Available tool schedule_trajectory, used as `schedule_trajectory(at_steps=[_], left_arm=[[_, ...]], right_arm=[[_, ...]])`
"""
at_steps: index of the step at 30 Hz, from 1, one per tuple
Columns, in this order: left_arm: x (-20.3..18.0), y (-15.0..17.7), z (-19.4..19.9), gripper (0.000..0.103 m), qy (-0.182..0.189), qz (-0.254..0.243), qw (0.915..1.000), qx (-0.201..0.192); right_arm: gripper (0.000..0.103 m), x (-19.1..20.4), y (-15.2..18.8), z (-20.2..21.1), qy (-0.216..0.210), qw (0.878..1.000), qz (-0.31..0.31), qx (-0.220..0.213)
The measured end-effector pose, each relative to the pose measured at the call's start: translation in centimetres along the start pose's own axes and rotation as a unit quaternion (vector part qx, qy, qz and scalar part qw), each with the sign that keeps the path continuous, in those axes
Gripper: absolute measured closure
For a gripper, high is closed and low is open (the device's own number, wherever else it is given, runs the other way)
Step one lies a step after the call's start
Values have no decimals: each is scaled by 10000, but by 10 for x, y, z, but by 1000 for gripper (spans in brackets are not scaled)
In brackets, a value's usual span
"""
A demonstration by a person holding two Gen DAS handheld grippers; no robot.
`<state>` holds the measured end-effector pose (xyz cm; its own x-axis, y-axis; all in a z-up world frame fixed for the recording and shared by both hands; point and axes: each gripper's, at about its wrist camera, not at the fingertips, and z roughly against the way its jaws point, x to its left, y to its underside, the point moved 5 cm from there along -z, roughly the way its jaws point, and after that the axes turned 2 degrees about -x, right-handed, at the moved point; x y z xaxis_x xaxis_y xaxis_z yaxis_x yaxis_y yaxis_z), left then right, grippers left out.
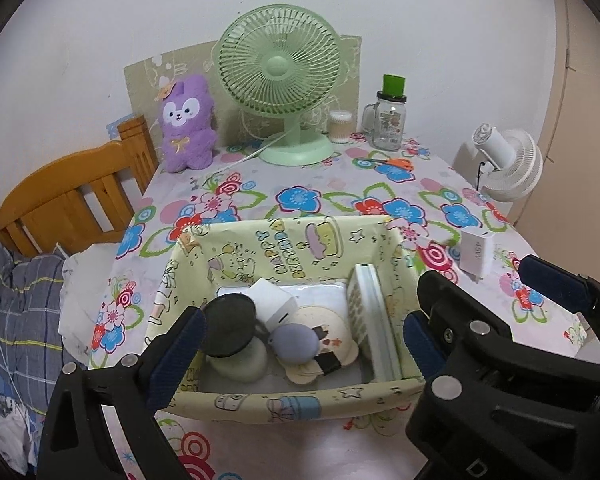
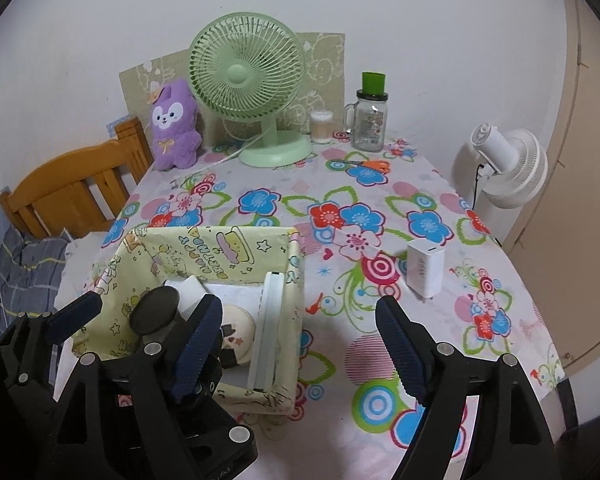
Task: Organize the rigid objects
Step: 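Withdraw both open tools up and away from the yellow box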
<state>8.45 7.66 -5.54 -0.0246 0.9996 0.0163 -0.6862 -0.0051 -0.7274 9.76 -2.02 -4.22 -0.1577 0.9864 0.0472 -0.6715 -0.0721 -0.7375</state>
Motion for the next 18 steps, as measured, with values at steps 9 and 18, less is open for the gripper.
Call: schedule_trajectory(at_steps=[9,18], left_arm=[[-18,-1,9,0,85,-125,9999,-70],[-42,-1,16,0,178,-211,9996,-110]], right_arm=[[17,-19,1,15,170,9998,-50,-117],[11,-40,3,26,312,9993,-66,-211]])
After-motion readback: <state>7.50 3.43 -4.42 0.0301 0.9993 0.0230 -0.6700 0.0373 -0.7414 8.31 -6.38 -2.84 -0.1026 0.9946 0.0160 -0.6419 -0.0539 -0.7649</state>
